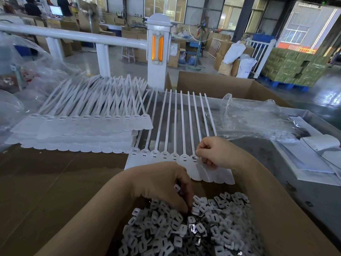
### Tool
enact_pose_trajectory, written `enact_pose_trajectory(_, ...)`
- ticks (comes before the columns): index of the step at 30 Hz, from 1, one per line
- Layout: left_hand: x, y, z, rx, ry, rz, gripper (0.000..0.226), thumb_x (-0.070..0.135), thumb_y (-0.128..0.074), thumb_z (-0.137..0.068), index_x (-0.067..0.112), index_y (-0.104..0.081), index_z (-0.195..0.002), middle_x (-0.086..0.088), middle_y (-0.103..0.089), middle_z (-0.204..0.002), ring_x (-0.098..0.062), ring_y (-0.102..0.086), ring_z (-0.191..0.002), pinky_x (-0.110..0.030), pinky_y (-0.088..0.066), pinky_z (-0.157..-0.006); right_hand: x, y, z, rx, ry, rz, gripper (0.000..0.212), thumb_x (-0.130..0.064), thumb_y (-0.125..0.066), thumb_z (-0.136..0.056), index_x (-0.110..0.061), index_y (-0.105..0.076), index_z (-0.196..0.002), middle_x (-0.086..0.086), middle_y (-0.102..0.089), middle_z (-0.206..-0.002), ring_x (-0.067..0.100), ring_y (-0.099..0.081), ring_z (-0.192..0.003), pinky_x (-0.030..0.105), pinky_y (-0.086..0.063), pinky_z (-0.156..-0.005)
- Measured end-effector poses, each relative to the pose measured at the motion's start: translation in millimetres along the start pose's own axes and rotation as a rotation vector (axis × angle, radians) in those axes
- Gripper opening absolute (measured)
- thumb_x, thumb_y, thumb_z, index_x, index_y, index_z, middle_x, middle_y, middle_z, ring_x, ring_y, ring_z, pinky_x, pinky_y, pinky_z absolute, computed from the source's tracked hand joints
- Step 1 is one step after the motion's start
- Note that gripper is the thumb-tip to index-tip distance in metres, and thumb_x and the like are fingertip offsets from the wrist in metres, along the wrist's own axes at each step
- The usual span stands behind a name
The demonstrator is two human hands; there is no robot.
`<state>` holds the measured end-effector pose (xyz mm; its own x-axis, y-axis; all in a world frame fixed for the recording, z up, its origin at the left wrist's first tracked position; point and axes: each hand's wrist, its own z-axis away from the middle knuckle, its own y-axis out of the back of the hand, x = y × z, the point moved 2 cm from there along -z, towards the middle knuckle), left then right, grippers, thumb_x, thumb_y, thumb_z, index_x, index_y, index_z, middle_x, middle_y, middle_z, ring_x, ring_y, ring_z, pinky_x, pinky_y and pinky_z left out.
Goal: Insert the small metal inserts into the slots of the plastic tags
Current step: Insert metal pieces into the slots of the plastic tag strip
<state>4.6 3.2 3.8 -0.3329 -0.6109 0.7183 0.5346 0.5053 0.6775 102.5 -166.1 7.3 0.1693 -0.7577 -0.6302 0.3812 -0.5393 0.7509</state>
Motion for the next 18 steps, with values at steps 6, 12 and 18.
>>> enact_pose_trajectory(6, -5.3, 9.2, 7.8, -0.019, 0.08, 0.046, 0.016, 0.024, -0.079, -0.079, 0.037, -0.071, -0.073, 0.014, -0.069, -0.086, 0.002, -0.063, -0.079, -0.006, -0.042, -0.067, 0.0, -0.4, 0.3, 0.002, 0.003, -0.012, 0.014, -0.021, -0.057, -0.1, -0.016, -0.063, -0.089, 0.005, -0.066, -0.078, 0.013, -0.062, -0.062, 0.019, -0.05, -0.051)
enact_pose_trajectory(12, -7.4, 9.0, 3.8, 0.021, 0.123, 0.011, 0.019, 0.034, -0.077, -0.082, 0.018, -0.067, -0.078, 0.009, -0.055, -0.061, -0.003, -0.048, -0.054, -0.012, -0.037, -0.051, 0.8, -0.4, 0.7, -0.002, -0.008, -0.044, 0.014, -0.02, -0.058, -0.1, -0.015, -0.064, -0.089, 0.005, -0.065, -0.077, 0.013, -0.062, -0.062, 0.018, -0.05, -0.051)
enact_pose_trajectory(18, -7.1, 4.9, 1.0, 0.031, 0.118, -0.046, 0.017, 0.031, -0.081, -0.077, 0.027, -0.068, -0.087, 0.017, -0.054, -0.064, 0.003, -0.048, -0.055, -0.01, -0.038, -0.052, 0.9, 0.5, 0.1, -0.008, -0.009, -0.045, 0.014, -0.02, -0.058, -0.1, -0.015, -0.064, -0.089, 0.005, -0.065, -0.077, 0.014, -0.062, -0.063, 0.018, -0.05, -0.051)
